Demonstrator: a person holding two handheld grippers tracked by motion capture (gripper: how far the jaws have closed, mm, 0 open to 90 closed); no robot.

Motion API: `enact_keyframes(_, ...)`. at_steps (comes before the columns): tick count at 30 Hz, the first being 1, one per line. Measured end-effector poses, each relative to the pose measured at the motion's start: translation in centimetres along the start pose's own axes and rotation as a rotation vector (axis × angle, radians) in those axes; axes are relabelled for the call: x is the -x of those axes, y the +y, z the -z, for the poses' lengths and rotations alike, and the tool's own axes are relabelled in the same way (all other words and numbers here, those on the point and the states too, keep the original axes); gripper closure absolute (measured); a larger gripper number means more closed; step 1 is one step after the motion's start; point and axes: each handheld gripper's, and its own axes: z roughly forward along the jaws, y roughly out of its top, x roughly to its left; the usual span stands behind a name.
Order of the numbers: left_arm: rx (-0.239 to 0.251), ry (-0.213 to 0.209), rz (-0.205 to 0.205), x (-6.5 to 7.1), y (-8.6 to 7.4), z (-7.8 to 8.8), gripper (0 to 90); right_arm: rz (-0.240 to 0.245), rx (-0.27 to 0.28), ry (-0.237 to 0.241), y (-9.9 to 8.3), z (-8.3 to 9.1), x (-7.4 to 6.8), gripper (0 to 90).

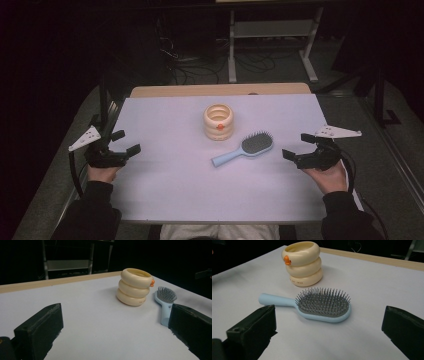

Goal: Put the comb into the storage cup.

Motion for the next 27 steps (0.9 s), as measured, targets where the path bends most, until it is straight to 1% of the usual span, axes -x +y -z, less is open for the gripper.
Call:
enact_keyframes(4,-0.002,0.003,-0.005,0.1,0.0,0.0,0.0,0.002,-0.004,0.005,0.0,0.0,-0.1,0.0)
enact_keyframes(6,-0.006,0.004,-0.002,0.1,0.0,0.0,0.0,0.003,0.003,0.005,0.0,0.0,-0.1,0.0)
enact_keyframes(12,-0.018,0.006,-0.001,0.2,-0.1,-0.1,0.0,-0.013,0.003,0.004,0.0,0.1,0.0,0.0)
enact_keyframes(21,-0.025,0.017,-0.007,0.3,-0.1,-0.1,0.0,0.01,-0.009,-0.003,0.3,0.1,-0.4,0.0)
enact_keyframes(22,-0.025,0.017,-0.006,0.3,-0.2,-0.1,0.0,0.013,-0.006,0.004,0.5,0.2,-0.5,0.0)
enact_keyframes(27,-0.026,0.019,-0.007,0.3,-0.2,-0.1,0.0,0.016,-0.001,0.011,1.2,0.3,-0.7,0.0)
